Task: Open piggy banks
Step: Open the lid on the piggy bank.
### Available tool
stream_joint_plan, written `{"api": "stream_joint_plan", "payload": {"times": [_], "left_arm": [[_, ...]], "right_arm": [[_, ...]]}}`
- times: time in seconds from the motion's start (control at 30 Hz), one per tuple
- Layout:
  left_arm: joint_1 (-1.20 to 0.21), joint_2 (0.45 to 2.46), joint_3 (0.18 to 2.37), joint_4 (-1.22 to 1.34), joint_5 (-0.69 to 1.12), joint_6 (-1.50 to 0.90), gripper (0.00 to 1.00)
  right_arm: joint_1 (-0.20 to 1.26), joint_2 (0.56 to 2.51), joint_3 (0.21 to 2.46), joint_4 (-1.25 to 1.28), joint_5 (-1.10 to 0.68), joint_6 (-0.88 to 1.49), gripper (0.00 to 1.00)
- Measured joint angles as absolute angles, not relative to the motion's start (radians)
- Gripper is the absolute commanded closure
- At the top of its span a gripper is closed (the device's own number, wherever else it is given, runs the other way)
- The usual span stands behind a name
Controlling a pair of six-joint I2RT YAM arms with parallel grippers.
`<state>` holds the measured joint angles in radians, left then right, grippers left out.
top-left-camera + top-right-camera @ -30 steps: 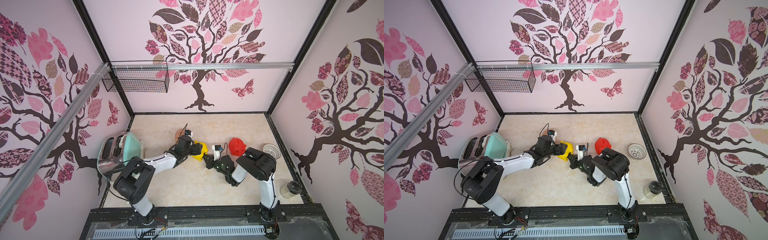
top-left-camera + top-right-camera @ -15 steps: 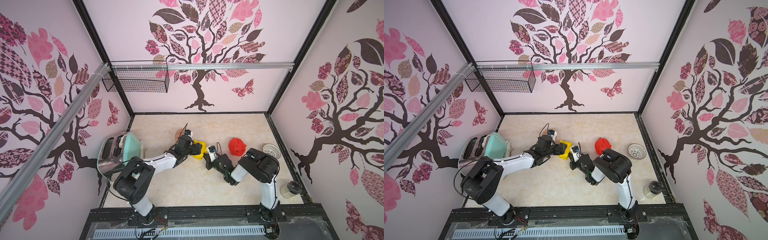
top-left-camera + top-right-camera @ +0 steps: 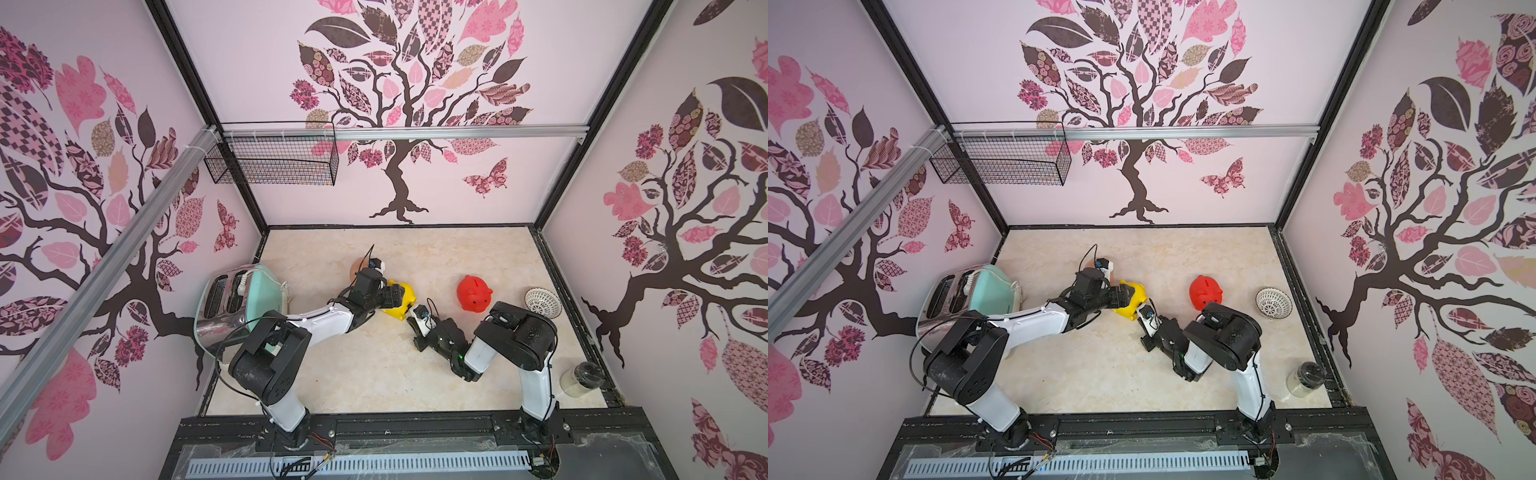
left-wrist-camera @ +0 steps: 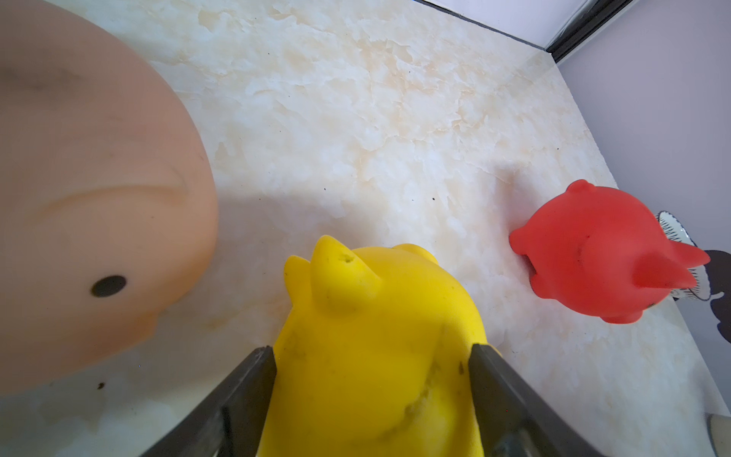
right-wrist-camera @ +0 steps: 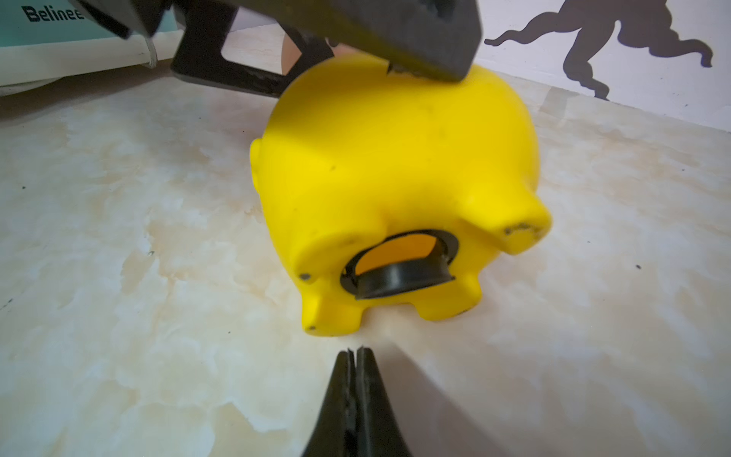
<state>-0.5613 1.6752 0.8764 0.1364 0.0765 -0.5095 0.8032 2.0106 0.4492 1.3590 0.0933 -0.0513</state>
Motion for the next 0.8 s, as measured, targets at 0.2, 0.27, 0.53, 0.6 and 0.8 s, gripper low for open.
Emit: {"api": "stream_joint_plan", "payload": {"times": [0.2,0.27,0.53,0.6,0.8], "left_arm": [[-0.561,1.681,0.884,0.134,0.075,-0.511,0.19],[-0.561,1.684,0.888,0.132,0.075,-0.511,0.19],[-0.561,1.681,0.887,0.129,0.076,-0.511,0.19],[-0.561,1.681,0.887,0.129,0.077,-0.51,0.19],[-0.561,1.669,0.877,0.128,0.081,-0.506,0.19]], "right_arm": [[0.751,1.998,0.376,1.454,0.04,0.05,1.0],[0.734,1.998,0.361,1.483,0.028,0.09,1.0],[0.719,1.914,0.313,1.489,0.033,0.245,1.0],[0.719,1.863,0.307,1.441,0.062,0.307,1.0],[0.719,1.674,0.33,1.177,0.125,0.504,0.77]]}}
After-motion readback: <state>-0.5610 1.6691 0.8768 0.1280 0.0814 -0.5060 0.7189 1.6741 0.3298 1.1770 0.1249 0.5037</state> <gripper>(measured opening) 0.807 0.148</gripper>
